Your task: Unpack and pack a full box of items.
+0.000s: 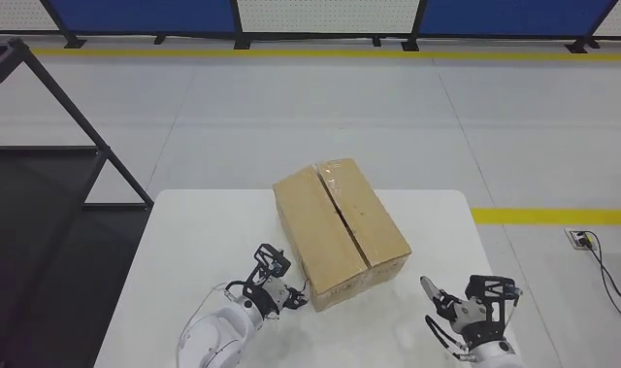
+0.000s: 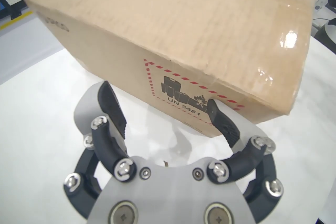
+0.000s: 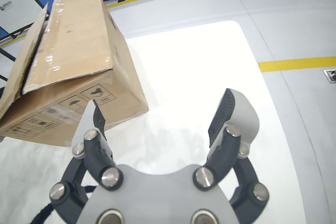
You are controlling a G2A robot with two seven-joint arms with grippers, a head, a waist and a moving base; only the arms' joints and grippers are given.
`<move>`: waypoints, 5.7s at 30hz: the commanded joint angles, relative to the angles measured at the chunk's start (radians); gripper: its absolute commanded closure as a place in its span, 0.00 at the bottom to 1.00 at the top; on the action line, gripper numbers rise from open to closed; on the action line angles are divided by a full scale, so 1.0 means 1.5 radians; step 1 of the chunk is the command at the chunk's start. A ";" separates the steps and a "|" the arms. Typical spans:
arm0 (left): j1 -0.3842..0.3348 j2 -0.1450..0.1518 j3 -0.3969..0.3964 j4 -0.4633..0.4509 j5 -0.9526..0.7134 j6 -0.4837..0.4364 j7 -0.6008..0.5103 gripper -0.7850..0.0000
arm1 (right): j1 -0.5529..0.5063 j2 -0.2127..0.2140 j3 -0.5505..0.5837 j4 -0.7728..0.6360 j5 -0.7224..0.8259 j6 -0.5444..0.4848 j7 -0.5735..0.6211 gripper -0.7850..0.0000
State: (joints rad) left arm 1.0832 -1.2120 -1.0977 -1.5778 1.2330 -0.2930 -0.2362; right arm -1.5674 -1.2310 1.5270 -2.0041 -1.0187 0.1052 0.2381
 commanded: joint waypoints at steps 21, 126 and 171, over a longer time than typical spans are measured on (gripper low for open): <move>0.098 0.016 -0.139 -0.030 0.003 0.046 0.098 0.00 | -0.036 0.016 0.040 -0.023 0.160 -0.300 0.086 0.00; 0.208 0.032 -0.315 -0.116 -0.173 -0.024 0.160 0.00 | 0.210 0.006 -0.124 0.176 0.607 -0.261 0.216 1.00; 0.149 0.041 -0.301 -0.022 0.041 -0.002 0.136 0.00 | 0.253 0.080 -0.083 0.246 0.810 -0.483 0.641 1.00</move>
State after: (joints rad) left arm 1.3097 -1.1511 -1.5581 -1.6140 1.2664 -0.2872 -0.0346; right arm -1.1888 -1.1149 1.4107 -1.6328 0.1967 -0.6190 1.2012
